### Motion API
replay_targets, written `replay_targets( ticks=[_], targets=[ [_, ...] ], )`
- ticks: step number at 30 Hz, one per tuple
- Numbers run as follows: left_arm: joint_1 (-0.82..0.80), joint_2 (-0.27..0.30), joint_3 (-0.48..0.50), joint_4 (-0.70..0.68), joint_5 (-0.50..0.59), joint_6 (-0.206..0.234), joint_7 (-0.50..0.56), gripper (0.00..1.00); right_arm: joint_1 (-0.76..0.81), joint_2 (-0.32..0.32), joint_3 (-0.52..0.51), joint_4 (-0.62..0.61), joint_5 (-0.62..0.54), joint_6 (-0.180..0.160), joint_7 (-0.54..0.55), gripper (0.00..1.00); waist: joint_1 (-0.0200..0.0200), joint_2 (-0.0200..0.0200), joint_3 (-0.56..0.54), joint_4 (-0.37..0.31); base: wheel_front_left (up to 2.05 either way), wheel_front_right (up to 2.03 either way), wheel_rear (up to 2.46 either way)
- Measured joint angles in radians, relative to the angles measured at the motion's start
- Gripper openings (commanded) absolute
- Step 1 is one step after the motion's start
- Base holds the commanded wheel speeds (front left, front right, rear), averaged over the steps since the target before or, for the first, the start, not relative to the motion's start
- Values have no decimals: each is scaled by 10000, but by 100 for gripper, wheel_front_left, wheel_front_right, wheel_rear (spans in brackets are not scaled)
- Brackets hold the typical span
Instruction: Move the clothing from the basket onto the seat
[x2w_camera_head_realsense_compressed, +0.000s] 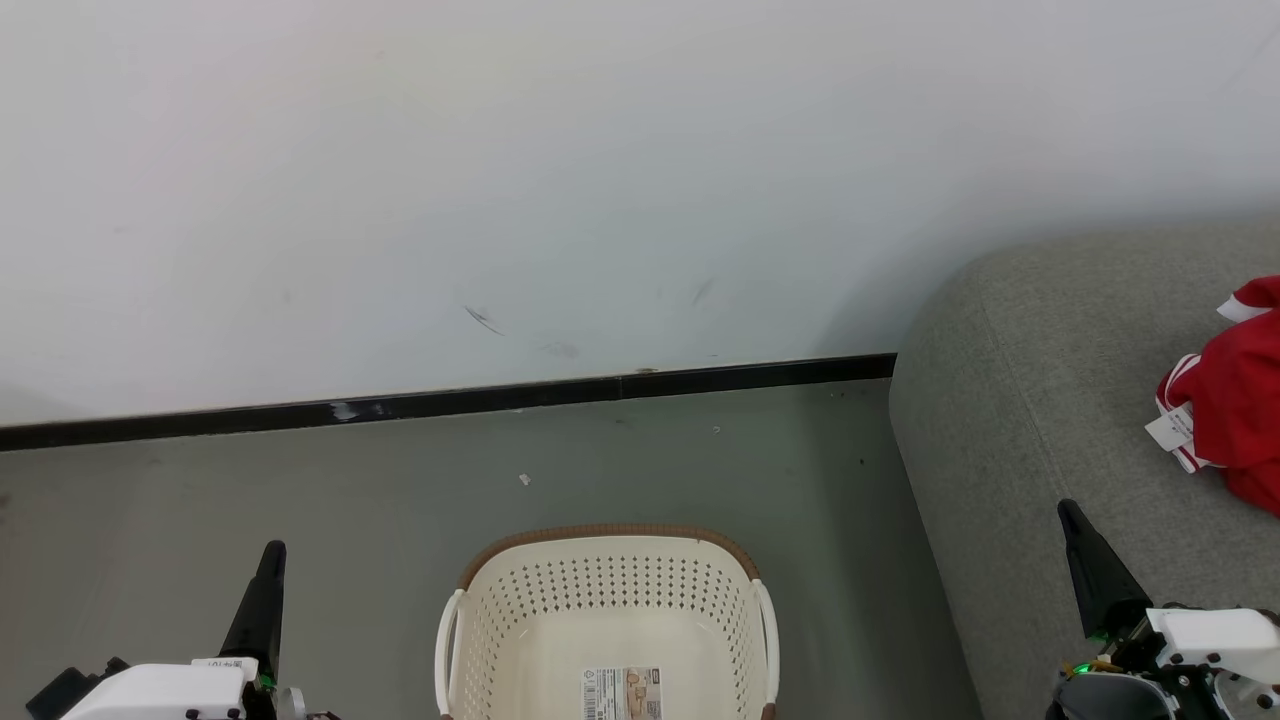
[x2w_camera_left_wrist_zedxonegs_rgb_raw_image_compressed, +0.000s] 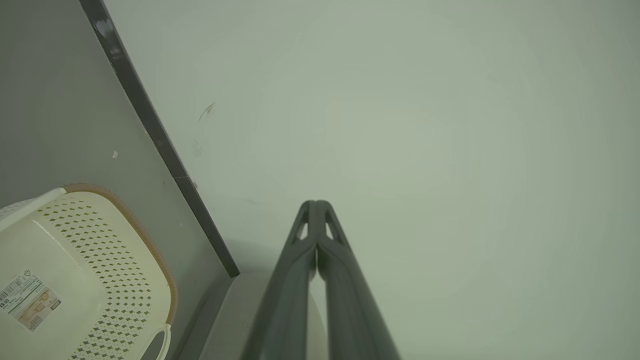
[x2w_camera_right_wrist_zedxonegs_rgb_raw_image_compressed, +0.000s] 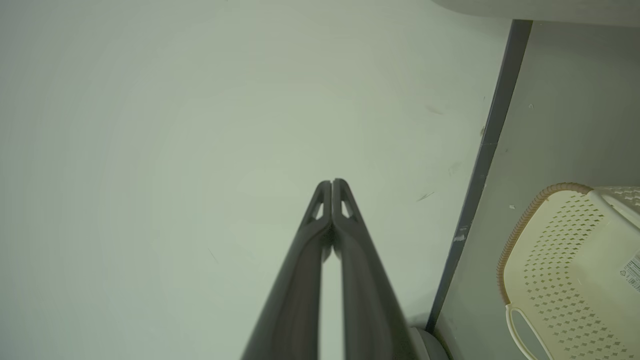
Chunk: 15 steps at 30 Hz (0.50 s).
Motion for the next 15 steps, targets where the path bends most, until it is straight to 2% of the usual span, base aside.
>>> replay_targets(
  ticks=[15],
  targets=[
    [0,0,-2,0,0,0,0,0,-1,6,-13,2,-2,0,31,0,-1,0,0,0,0,0,0]
  ],
)
